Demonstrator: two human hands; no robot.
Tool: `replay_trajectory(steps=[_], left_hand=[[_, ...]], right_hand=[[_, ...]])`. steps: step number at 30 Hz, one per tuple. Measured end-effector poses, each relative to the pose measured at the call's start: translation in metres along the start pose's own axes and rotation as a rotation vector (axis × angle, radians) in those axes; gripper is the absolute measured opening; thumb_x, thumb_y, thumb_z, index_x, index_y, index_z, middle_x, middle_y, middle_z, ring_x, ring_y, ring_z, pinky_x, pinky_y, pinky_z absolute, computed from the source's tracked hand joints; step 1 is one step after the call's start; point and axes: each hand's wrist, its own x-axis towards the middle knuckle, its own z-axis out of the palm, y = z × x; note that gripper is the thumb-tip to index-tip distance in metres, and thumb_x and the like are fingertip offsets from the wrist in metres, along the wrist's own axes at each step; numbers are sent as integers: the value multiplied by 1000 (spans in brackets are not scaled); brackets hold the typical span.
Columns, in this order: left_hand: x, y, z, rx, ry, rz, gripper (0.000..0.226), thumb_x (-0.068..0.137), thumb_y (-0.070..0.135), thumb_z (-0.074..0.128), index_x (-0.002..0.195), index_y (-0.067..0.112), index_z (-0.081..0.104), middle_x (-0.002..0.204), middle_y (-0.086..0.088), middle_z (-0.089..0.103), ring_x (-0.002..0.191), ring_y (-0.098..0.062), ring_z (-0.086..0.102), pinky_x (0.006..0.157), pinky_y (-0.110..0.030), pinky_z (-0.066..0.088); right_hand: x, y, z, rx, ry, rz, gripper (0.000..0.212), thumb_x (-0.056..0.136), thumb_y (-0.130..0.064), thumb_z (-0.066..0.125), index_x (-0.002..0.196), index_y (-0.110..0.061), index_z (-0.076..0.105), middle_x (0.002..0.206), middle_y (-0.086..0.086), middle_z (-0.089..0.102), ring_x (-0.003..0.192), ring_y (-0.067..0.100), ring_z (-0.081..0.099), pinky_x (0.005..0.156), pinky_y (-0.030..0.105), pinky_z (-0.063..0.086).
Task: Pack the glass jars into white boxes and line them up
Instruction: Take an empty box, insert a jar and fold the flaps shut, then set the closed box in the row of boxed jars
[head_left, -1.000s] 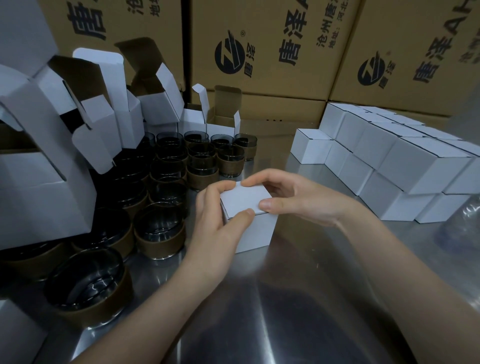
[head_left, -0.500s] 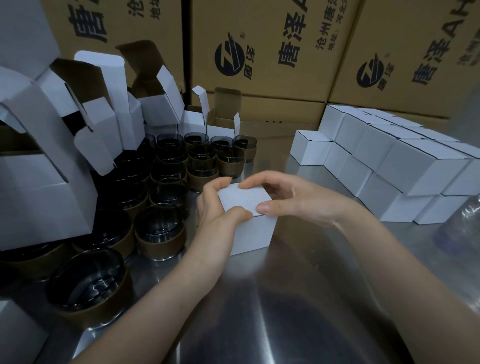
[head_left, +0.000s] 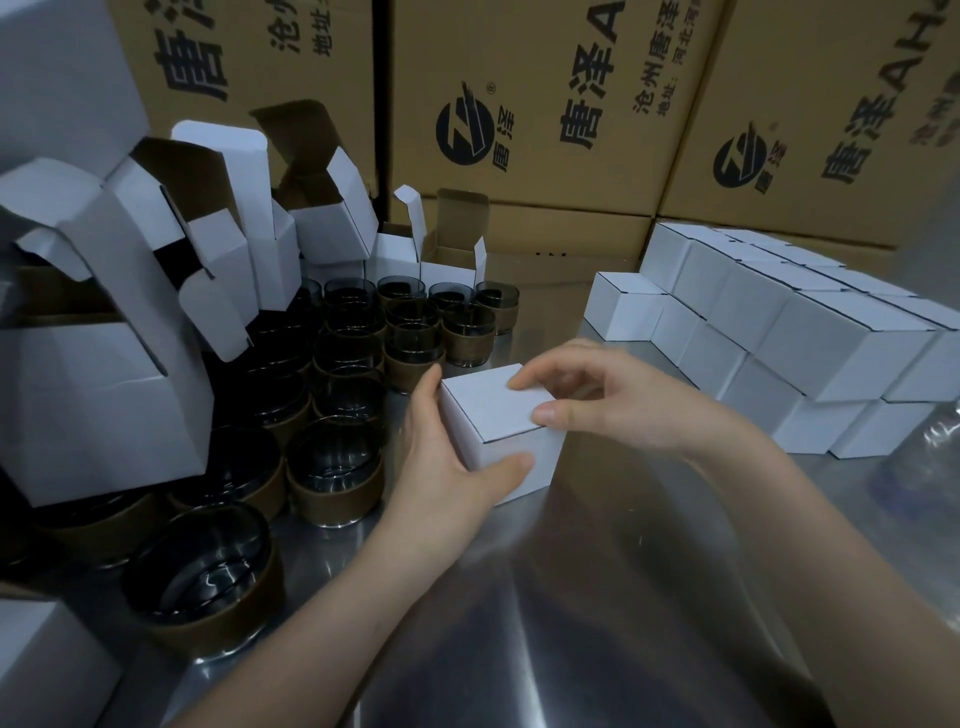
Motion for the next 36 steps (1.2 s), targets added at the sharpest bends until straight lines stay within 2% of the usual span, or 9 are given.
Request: replay_trajectory(steps=[2,5,8,12,20,25,28,31,36], left_hand=[[0,-1,1,60,34,12,112,58,34,77,153,30,16,149,7,38,139,-13,37,114,-42,36],[1,-4,1,86,63,37,104,70,19,86,152,26,22,146,4,40,136,-14,39,112,-43,38],[0,-2,3,117,98,55,96,67,25,87,145,27,30,135,8,45,128,-13,45,106,-41,43],[-2,1,5,159,157,66,83,50,36,76,123,33,34,114,13,47,116,-18,53,94,-43,50],[-5,1,5,255,135,86,103,52,45,78,141,24,31,134,5,46,125,-17,47,101,-42,45],[-6,-6,8,330,55,214,85,78,26,78,148,21,30,132,8,41,127,-7,39,100,-17,31],[-7,-9,7,420,35,324,46,85,19,71,129,20,56,122,6,53,120,-11,46,101,-21,34],[-11,-8,8,491,-37,382,7,89,20,65,95,22,68,94,12,63,99,-11,54,88,-24,40],[-18,-5,11,516,-225,484,15,89,30,54,85,21,64,78,6,61,79,-12,56,74,-38,47]], right_hand=[[-2,-1,3,-33,29,26,23,91,-20,68,103,-39,67,114,-1,63,97,12,58,83,14,45],[-7,-6,9,-121,78,60,20,92,-39,61,111,-44,66,108,-21,62,89,-8,54,78,14,40],[-13,-14,19,-187,108,135,52,75,-69,57,121,-46,59,110,-29,55,93,-7,51,80,19,37],[-19,-23,44,-348,142,160,86,56,-87,50,130,-46,38,121,-17,42,105,3,44,78,24,39],[-15,-15,53,-286,353,150,59,70,-51,70,125,-40,50,113,-10,45,97,4,44,68,7,31],[-9,4,27,-212,529,202,52,69,-41,76,116,-35,57,111,-7,54,94,9,49,65,11,34],[2,23,2,-198,649,271,50,73,-36,77,118,-26,58,116,1,55,96,15,51,69,28,38],[16,46,-21,-184,748,355,49,77,-33,75,121,-21,57,124,8,52,104,22,53,76,29,37],[38,78,-43,-255,824,469,53,78,-31,72,124,-13,54,130,13,43,114,30,51,83,31,37]])
